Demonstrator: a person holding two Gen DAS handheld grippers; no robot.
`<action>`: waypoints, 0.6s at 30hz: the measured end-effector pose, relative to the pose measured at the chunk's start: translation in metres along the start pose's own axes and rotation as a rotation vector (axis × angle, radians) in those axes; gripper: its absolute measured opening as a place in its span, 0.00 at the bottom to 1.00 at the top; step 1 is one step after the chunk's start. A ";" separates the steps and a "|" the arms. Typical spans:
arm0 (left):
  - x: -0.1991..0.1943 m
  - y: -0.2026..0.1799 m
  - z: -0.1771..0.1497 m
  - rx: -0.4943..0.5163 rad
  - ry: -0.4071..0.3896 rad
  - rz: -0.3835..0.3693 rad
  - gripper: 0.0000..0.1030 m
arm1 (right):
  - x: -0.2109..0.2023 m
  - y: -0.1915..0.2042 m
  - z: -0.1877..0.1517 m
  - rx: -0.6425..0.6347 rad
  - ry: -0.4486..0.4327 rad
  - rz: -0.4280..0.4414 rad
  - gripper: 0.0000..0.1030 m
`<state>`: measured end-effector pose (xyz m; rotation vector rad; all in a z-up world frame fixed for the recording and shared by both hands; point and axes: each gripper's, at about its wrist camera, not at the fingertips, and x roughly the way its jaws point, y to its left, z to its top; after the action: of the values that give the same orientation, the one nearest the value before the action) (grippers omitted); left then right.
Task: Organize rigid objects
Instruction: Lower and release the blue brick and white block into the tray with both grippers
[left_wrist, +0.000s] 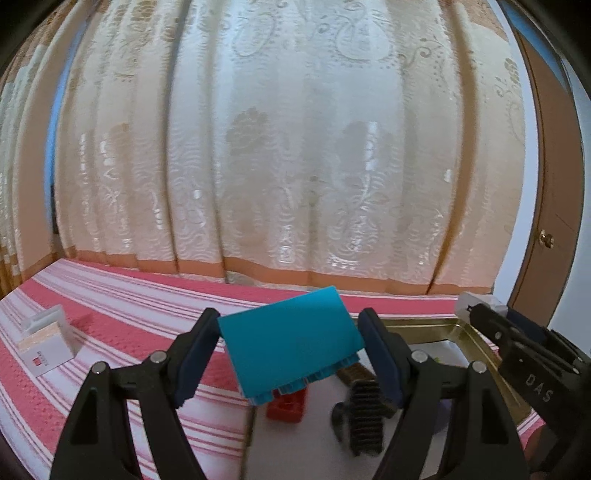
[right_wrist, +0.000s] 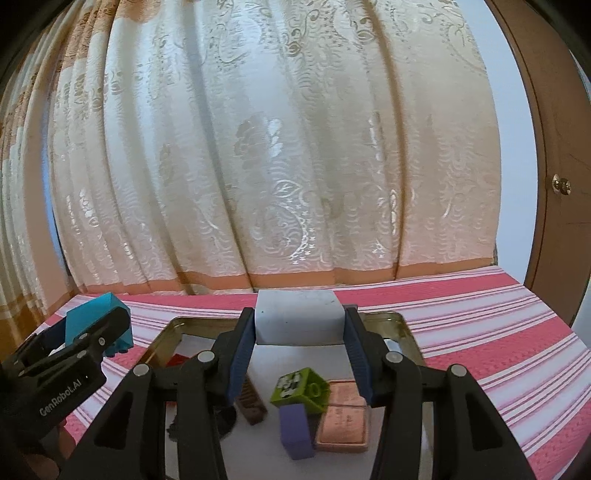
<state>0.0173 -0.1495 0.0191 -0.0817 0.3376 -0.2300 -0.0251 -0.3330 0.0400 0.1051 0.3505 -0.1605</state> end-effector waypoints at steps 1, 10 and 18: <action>0.000 -0.003 0.000 0.003 0.001 -0.006 0.75 | 0.000 -0.002 0.000 0.001 -0.001 -0.003 0.49; 0.013 -0.028 -0.005 0.042 0.034 -0.040 0.75 | 0.003 -0.023 0.003 0.000 0.008 -0.050 0.49; 0.023 -0.041 -0.008 0.058 0.060 -0.054 0.75 | 0.011 -0.032 0.002 0.003 0.041 -0.093 0.49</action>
<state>0.0273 -0.1950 0.0090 -0.0265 0.3885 -0.2955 -0.0203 -0.3661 0.0355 0.0957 0.3964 -0.2511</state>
